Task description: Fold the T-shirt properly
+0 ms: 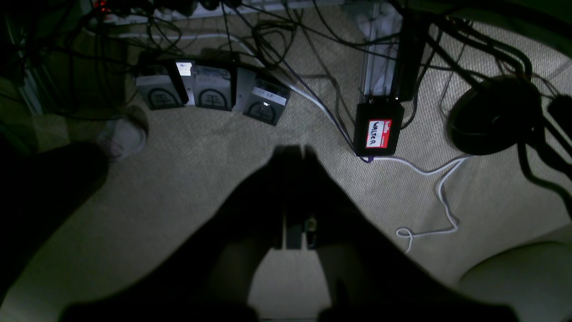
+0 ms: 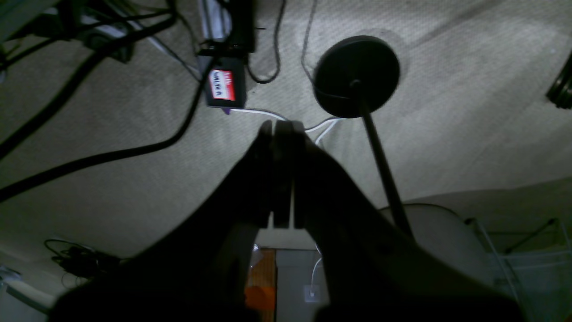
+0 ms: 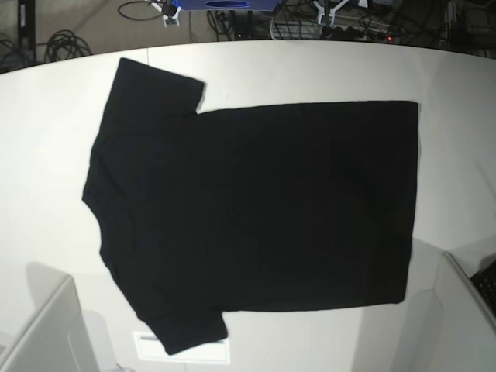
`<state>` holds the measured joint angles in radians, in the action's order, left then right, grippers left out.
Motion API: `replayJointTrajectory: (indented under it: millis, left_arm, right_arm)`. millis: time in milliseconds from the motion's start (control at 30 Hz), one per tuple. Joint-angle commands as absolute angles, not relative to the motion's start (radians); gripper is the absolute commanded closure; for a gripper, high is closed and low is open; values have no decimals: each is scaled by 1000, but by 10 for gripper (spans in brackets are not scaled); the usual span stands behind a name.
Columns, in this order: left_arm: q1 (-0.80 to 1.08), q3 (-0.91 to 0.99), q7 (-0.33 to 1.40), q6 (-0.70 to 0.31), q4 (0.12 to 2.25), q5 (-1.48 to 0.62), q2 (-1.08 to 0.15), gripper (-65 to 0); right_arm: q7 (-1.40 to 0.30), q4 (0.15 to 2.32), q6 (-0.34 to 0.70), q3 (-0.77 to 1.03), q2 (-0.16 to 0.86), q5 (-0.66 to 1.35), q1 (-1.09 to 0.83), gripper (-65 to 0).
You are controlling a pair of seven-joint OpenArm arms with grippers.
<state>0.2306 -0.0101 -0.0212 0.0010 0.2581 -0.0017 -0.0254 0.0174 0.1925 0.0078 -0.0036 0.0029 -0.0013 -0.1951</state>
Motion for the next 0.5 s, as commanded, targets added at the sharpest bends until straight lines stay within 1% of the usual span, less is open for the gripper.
replayJointTrajectory:
  millis: [0,67,133,300,467]
  left_arm:
    - [245,-12,-61,5,257,-5,-30,0]
    - [262,-12,-131,5,255,4,-30,0]
    - [265,-13,-153,5,254,7,-30,0]
    - [260,-8,-67,7,254,-1,-41,0]
    - [259,-4,-58,8,257,-5,-41,0]
  right_arm:
    - [15,191,-1,-4,7,-4,-203,0]
    - [15,191,-1,-4,8,-4,-203,0]
    - [15,189,-1,-4,8,-4,-203,0]
    - [15,189,-1,-4,8,-4,-205,0]
    - [15,189,-1,-4,8,-4,-197,0]
